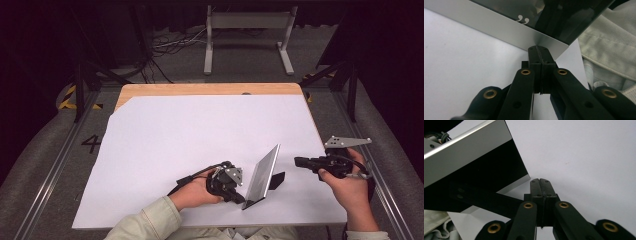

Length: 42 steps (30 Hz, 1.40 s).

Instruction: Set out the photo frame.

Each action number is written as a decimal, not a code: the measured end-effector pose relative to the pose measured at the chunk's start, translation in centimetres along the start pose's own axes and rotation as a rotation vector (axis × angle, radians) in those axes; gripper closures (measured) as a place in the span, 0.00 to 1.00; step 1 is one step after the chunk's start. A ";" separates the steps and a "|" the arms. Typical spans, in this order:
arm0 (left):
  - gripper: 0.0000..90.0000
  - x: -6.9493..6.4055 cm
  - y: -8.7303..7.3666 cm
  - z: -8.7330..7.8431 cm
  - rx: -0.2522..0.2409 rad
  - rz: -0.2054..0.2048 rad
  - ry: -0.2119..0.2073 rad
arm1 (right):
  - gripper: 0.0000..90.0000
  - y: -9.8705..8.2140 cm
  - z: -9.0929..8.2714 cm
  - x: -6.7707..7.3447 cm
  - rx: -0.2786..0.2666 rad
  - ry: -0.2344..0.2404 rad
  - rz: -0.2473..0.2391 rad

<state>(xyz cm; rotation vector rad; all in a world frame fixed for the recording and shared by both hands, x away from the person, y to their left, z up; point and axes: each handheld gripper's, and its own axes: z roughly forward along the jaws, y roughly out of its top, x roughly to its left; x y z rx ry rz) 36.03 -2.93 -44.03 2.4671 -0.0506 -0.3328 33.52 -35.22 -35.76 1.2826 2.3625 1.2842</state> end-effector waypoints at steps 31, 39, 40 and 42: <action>1.00 -1.2 3.8 3.2 0.020 0.083 -0.058 | 1.00 -0.8 -1.7 0.3 -0.021 0.003 0.032; 1.00 -1.3 4.6 4.0 0.010 0.085 -0.053 | 1.00 -0.8 -1.8 0.3 -0.024 0.005 0.030; 1.00 -1.3 4.7 4.1 0.010 0.084 -0.051 | 1.00 -0.8 -1.8 0.3 -0.023 0.005 0.030; 1.00 -1.4 4.8 4.2 -0.001 0.082 -0.046 | 1.00 -0.8 -1.8 0.4 -0.023 0.007 0.028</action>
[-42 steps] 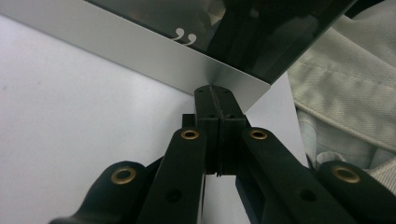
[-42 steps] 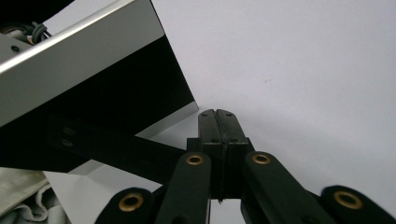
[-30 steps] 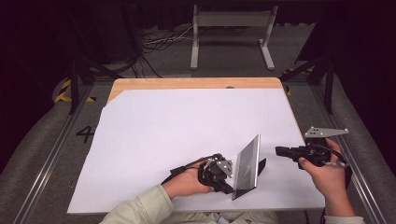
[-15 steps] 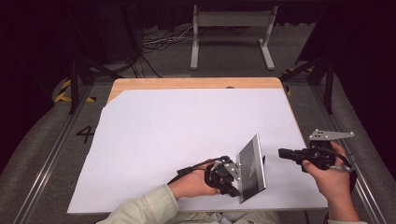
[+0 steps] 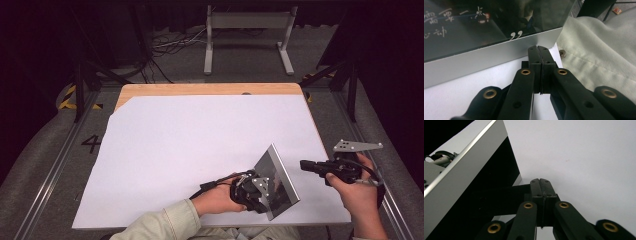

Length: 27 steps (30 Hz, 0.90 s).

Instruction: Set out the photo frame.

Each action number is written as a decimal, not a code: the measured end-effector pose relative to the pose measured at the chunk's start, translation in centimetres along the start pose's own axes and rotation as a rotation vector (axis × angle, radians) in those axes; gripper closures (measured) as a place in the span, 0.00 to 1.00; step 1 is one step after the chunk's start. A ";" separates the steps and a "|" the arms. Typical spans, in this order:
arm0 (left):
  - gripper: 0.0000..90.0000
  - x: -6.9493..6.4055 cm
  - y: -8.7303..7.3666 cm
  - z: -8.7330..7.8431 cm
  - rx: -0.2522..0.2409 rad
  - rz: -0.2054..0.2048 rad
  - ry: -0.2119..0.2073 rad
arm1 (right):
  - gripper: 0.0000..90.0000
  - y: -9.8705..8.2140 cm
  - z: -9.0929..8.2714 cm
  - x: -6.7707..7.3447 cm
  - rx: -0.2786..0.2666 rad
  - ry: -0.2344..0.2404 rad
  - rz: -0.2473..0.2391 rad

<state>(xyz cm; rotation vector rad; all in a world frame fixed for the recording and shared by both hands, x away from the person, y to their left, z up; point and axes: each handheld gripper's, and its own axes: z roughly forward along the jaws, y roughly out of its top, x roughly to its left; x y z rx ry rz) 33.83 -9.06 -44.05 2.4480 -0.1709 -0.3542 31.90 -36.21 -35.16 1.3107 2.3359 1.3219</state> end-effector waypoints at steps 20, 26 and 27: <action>0.93 0.0 -3.1 -4.8 -0.059 -0.075 0.085 | 0.96 0.4 0.3 -0.1 0.009 0.026 0.016; 0.92 0.1 -4.6 -7.1 -0.087 -0.111 0.133 | 0.90 0.8 0.5 0.1 0.008 0.024 0.002; 0.91 0.2 -5.1 -7.6 -0.094 -0.123 0.141 | 0.90 0.8 0.5 0.1 0.008 0.022 0.002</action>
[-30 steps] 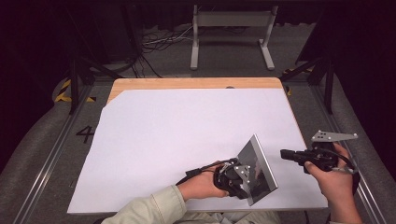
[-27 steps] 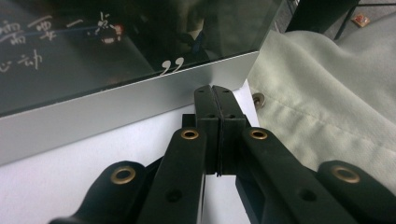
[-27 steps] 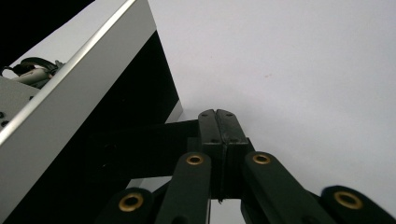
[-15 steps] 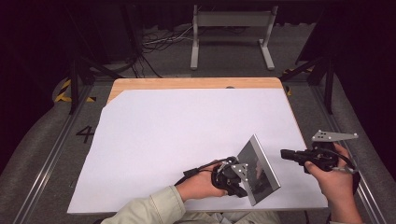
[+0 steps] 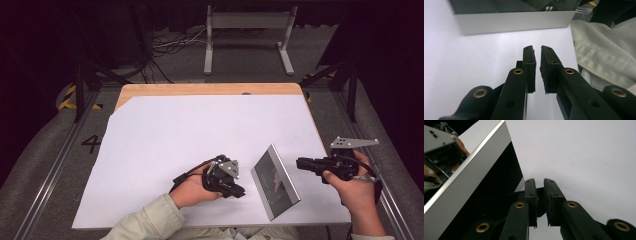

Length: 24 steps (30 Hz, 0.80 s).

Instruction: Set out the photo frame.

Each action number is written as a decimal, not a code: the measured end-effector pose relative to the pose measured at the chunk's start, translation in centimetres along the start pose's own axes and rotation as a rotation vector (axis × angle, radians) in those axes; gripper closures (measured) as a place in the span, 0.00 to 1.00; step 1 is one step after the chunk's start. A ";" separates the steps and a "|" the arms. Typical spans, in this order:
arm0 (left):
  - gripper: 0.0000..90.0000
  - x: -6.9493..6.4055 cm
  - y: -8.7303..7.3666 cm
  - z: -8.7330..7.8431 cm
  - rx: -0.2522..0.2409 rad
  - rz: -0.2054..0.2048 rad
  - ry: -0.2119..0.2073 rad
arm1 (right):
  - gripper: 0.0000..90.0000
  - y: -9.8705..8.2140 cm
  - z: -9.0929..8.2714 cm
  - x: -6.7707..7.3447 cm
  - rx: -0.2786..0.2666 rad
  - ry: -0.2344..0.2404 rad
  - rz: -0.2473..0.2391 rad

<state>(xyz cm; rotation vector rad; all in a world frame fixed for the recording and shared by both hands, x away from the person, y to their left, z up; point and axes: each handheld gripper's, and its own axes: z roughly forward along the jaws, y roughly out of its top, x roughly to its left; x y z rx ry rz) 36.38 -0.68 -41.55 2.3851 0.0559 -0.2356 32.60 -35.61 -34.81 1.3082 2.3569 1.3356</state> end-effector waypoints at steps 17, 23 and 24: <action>0.81 0.9 -5.3 -6.4 -0.137 -0.158 0.183 | 0.82 1.6 -0.3 0.9 -0.008 -0.006 -0.014; 0.79 1.1 -7.0 -8.3 -0.184 -0.202 0.247 | 0.81 2.6 -1.0 1.3 0.002 -0.006 0.028; 0.78 1.1 -7.2 -8.5 -0.186 -0.207 0.250 | 0.81 2.7 -1.1 1.4 0.006 -0.003 0.032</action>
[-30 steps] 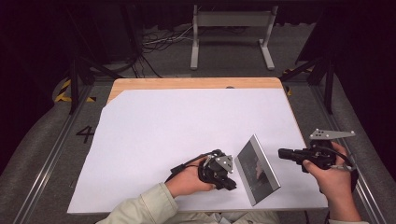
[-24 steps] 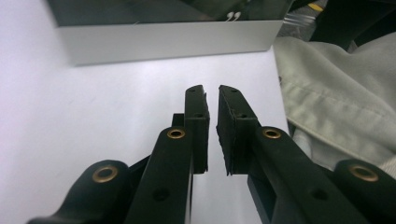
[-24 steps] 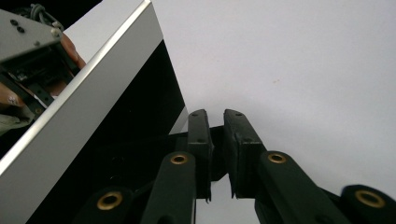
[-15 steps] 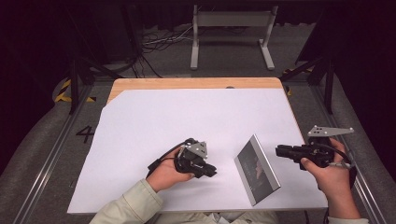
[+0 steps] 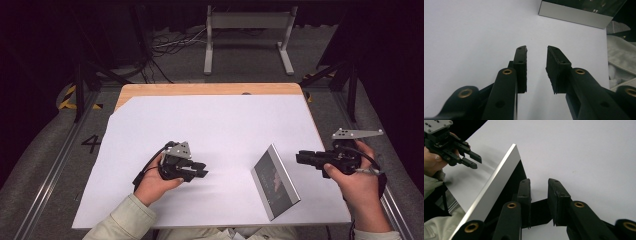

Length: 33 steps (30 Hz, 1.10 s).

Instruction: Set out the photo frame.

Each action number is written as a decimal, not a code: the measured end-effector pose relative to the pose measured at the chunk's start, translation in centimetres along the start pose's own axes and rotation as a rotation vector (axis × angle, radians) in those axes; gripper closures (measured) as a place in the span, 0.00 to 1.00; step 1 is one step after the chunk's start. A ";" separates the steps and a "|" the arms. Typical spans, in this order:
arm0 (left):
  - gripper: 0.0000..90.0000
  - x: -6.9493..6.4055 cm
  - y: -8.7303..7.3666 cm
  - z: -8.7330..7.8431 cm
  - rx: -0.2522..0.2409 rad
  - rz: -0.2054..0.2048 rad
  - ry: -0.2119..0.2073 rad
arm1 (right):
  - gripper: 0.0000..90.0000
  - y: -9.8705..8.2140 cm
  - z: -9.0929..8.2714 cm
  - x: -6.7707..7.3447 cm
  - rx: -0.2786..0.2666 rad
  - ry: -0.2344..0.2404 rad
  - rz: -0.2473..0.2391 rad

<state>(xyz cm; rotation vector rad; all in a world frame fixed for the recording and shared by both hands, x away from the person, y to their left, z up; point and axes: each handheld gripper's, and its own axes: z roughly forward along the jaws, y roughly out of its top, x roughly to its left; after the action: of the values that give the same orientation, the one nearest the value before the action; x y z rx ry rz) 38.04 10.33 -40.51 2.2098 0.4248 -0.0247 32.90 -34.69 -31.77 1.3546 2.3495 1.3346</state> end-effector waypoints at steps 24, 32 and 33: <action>0.65 1.4 -1.8 -2.5 -0.080 -0.096 0.130 | 0.73 1.7 0.1 3.8 0.150 0.031 0.076; 0.64 1.3 -1.8 -2.6 -0.090 -0.105 0.144 | 0.67 2.0 0.2 4.7 0.158 0.045 0.084; 0.64 1.3 -1.8 -2.6 -0.089 -0.103 0.145 | 0.67 2.0 0.2 4.7 0.161 0.043 0.083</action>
<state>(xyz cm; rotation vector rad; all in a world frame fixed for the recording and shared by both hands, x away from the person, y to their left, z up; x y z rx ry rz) 38.35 13.71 -40.49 2.1076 0.6087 0.0973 31.47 -30.57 -29.02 1.4968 2.5027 1.2296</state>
